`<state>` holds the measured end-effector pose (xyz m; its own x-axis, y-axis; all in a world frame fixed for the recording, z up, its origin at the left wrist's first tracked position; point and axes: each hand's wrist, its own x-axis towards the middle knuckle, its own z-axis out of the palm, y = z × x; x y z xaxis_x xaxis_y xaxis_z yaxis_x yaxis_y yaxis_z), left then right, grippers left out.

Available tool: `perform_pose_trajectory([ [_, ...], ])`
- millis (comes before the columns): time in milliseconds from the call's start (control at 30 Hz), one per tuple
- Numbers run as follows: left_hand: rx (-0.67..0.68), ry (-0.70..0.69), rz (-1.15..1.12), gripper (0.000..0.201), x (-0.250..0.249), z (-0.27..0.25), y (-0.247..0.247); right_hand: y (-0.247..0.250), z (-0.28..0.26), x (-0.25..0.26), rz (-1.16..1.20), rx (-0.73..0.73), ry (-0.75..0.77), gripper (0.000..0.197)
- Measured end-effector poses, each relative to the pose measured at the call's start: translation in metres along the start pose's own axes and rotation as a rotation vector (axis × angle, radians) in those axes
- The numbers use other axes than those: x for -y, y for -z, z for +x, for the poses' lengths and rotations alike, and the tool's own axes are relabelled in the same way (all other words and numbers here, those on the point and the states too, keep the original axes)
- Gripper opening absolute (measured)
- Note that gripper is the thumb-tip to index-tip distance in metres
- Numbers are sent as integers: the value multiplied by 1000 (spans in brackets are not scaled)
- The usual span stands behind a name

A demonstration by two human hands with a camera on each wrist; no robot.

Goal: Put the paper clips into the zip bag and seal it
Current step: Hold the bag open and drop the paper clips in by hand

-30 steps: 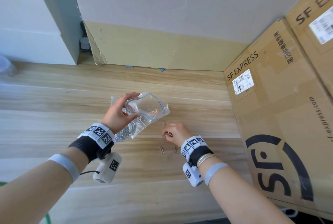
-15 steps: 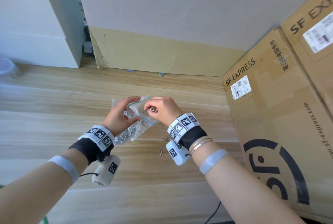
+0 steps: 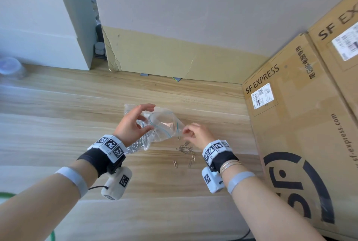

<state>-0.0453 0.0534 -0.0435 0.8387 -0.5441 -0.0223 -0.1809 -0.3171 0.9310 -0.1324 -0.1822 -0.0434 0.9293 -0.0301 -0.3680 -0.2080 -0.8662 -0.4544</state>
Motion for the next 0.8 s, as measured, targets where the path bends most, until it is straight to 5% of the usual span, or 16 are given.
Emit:
perform_pose_trajectory([
  [200,-31,19,10,59,2,3,-6,-12,-4,-6,267,-314,-149,18],
  [300,-27,7,14,63,3,4,-5,-13,-7,-16,122,-121,-244,23],
  [433,-31,0,23,65,3,3,-2,-29,-12,-22,-68,127,-267,68],
  [633,-44,-4,25,63,3,2,0,-46,-16,-24,-48,51,-138,27],
  [800,-49,-1,41,63,4,0,1,-45,-13,-19,-119,65,-56,16],
])
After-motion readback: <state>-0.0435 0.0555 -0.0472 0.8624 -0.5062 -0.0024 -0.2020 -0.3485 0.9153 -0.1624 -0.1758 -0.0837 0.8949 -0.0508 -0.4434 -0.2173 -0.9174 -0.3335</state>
